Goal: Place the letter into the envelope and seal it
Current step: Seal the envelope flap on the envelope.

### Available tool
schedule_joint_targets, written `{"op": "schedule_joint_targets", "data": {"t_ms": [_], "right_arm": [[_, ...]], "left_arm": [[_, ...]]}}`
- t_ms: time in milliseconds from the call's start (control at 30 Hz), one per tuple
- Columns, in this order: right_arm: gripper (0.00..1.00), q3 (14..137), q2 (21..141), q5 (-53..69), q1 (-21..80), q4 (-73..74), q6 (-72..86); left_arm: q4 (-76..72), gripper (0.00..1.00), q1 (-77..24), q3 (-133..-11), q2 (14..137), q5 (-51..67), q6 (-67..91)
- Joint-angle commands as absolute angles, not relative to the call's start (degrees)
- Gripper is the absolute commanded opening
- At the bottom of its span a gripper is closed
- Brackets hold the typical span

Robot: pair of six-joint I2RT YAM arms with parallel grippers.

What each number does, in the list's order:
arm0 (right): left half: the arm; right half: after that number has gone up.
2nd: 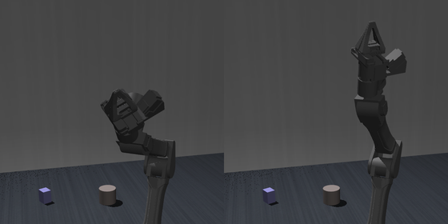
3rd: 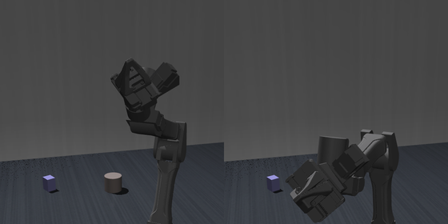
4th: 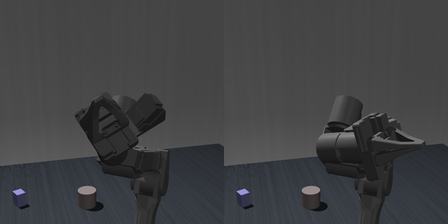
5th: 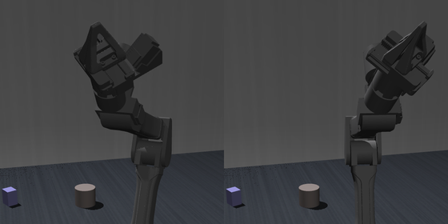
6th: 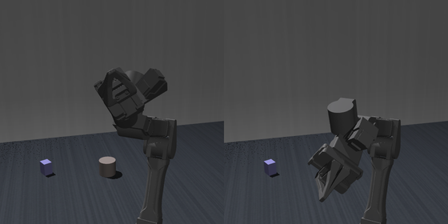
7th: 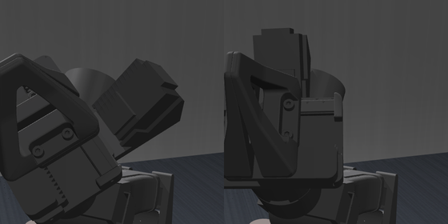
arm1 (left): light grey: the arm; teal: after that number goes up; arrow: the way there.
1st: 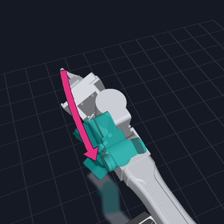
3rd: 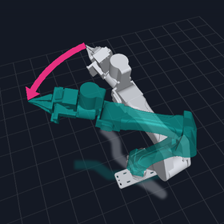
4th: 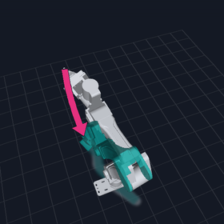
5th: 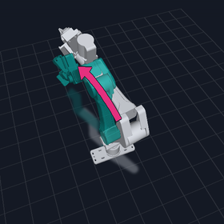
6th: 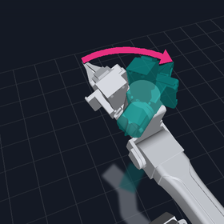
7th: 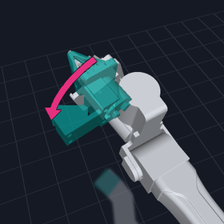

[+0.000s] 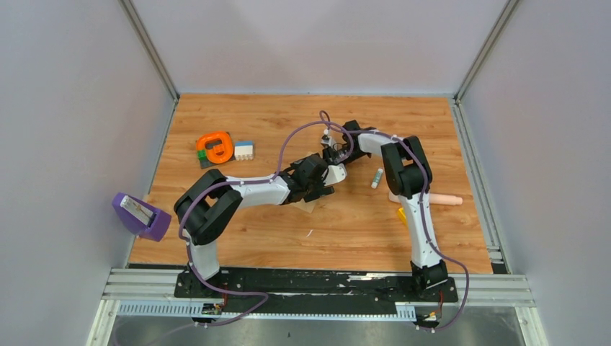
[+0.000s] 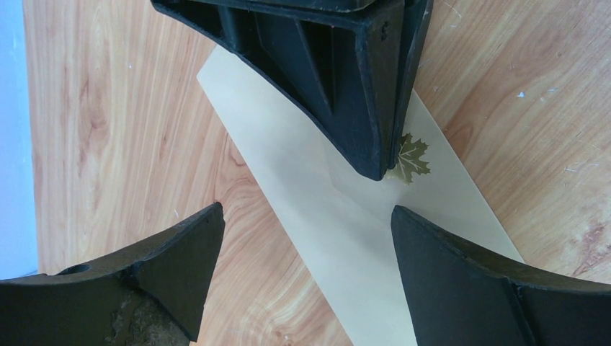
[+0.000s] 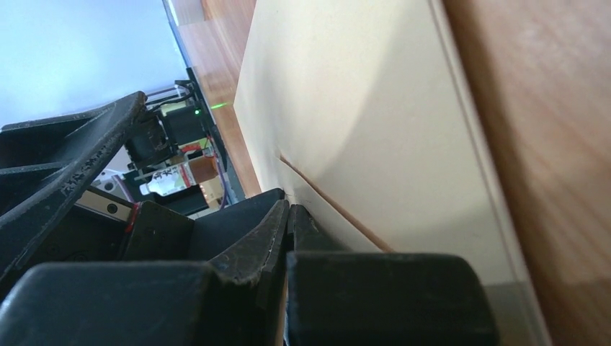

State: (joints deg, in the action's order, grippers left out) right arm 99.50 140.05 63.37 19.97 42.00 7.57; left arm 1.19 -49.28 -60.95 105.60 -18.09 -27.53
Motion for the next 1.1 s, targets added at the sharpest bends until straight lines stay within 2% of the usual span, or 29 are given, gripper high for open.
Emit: {"op": "schedule_joint_targets", "data": {"t_ms": [0,567,1067], "right_arm": [[0.00,99.37,137.32,54.56,20.67,38.68,7.05],[0.00,102.05,138.66,53.07,14.52,39.75,7.04],[0.00,99.21,138.95,59.69,21.29,41.53,4.99]], "left_arm": [[5.58,0.94,-49.83,-61.43,106.99,-16.58,-27.34],[6.34,0.94,-49.82,-61.60,106.89,-16.61,-27.21],[6.31,0.94,-49.82,-61.97,107.40,-17.37,-27.14]]}}
